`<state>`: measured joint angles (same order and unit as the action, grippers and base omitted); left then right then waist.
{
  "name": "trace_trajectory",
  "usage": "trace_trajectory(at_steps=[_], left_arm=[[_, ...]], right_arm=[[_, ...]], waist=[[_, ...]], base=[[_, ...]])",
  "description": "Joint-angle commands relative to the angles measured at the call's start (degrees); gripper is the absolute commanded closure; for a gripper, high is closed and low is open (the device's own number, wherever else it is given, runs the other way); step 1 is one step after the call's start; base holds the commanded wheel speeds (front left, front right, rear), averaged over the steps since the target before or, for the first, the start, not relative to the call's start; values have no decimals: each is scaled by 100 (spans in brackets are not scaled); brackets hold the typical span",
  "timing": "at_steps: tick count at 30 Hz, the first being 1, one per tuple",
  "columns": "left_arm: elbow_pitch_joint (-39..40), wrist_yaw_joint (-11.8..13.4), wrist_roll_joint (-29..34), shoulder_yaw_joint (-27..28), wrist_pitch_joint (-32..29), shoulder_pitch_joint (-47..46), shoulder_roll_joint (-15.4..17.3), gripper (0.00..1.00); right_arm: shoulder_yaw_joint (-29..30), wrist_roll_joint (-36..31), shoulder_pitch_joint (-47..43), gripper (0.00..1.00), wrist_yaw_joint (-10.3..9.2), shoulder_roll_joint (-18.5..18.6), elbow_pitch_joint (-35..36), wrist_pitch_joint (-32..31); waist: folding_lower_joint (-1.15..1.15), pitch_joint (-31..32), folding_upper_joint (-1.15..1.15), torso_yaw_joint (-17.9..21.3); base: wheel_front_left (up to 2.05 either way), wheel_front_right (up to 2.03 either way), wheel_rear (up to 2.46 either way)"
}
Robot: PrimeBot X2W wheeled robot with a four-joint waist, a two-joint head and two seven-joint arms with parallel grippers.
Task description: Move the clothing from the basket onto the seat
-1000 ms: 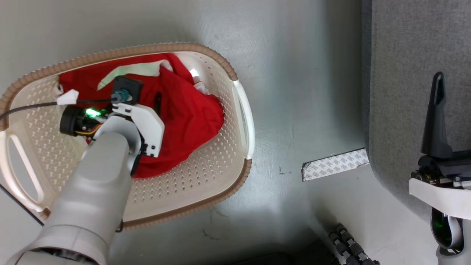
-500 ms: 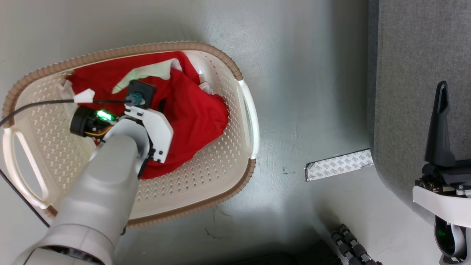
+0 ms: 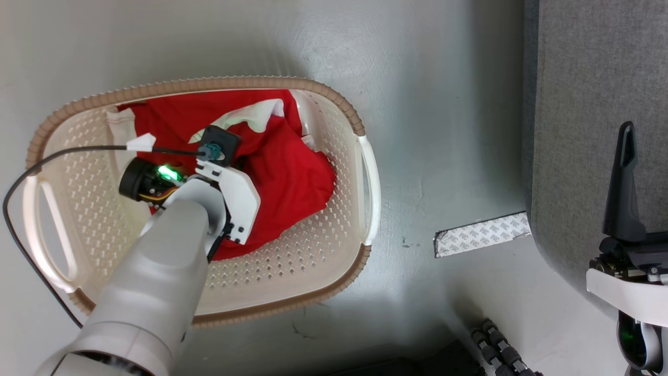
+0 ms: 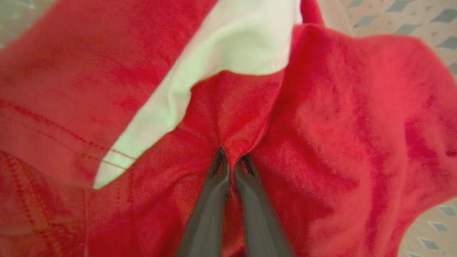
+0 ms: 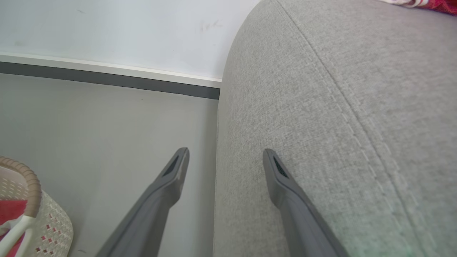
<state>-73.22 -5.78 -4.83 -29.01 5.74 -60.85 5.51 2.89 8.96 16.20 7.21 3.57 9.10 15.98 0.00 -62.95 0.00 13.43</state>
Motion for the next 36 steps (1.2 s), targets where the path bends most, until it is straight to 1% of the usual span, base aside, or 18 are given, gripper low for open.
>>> trace_trajectory(at_steps=[1, 5, 8, 18, 24, 30, 36], left_arm=[[-23, -23, -75, -4, 52, 5, -25, 100], [6, -35, -185, 28, 249, -143, -14, 100], [38, 2, -238, 84, 463, -171, 7, 100], [164, -16, -627, 295, 864, 231, -100, 100], [550, 7, -897, 421, 944, 706, -164, 100], [1451, 76, -1031, 582, 942, 1407, -194, 100], [2330, 144, -1160, 766, 941, 2352, -214, 100]], right_arm=[[-25, 91, -243, 0, 50, -121, -501, -151], [-51, 133, -23, 0, 51, -116, -497, -151], [-58, 139, 131, 0, 51, -106, -513, -150], [86, -18, 298, 0, 28, -71, -618, -88], [188, -178, 193, 0, 29, -67, -830, -87], [351, -416, -88, 0, 29, -68, -1093, -87], [453, -531, -602, 0, 29, -66, -1448, -87]], waist=[[0, 7, 0, -9], [0, 50, 0, -26], [0, 151, 0, -43], [0, 1108, 0, -287], [0, 1943, 0, -505], [0, 2923, 0, -861], [0, 4099, 0, -1188]], base=[[0, 0, 0], [0, 0, 0], [0, 0, 0], [0, 0, 0], [0, 0, 0], [0, 0, 0], [0, 0, 0]])
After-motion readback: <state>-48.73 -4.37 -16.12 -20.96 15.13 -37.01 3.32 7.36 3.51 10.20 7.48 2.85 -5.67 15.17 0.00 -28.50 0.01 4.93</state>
